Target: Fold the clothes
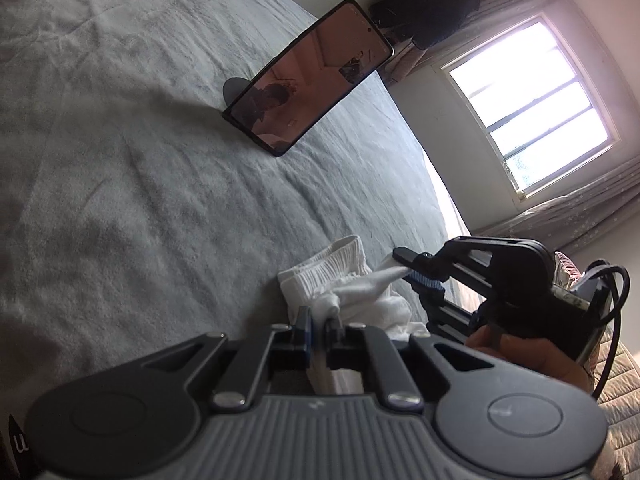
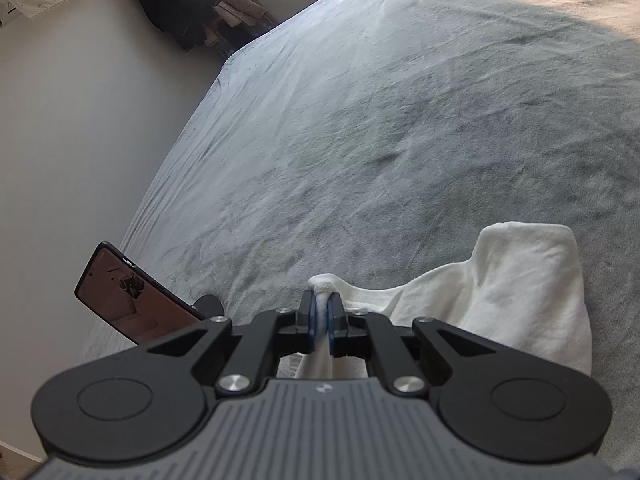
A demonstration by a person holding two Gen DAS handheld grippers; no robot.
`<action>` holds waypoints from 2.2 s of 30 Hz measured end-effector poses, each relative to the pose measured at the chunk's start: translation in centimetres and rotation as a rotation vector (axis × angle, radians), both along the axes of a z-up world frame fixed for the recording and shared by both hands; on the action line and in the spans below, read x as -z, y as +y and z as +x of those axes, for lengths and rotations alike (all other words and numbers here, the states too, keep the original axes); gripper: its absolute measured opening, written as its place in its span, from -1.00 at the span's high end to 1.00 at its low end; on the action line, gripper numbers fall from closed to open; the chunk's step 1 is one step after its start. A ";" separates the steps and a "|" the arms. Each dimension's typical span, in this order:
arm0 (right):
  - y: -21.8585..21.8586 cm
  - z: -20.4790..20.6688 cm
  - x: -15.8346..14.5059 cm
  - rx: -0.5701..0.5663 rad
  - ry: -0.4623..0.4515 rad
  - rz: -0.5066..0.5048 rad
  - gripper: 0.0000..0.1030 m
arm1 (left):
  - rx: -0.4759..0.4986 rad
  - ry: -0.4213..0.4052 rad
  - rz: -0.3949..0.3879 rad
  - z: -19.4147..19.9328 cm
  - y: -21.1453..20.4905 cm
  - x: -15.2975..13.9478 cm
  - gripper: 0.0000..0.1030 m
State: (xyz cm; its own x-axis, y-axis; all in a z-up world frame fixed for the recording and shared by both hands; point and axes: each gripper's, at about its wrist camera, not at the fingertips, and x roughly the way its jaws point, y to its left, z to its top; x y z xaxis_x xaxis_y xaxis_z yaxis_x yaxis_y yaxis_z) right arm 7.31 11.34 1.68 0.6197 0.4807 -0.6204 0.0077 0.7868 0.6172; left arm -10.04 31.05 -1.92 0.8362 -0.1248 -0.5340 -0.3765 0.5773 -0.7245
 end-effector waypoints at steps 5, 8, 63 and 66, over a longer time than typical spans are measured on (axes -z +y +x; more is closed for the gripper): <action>-0.1 -0.2 0.2 -0.019 -0.036 0.089 0.65 | -0.083 0.086 0.045 0.2 0.6 0.6 0.83; -1.5 -0.2 0.0 -0.018 -0.080 0.162 0.64 | -0.120 0.077 0.094 0.2 1.3 0.2 0.75; -6.0 -17.7 4.0 -0.312 -0.503 -0.431 0.49 | 0.499 -0.238 0.507 7.9 -1.9 0.4 0.66; -7.5 -19.5 5.0 -0.283 -0.487 -0.377 0.43 | 0.466 -0.228 0.505 7.5 -1.6 -0.2 0.46</action>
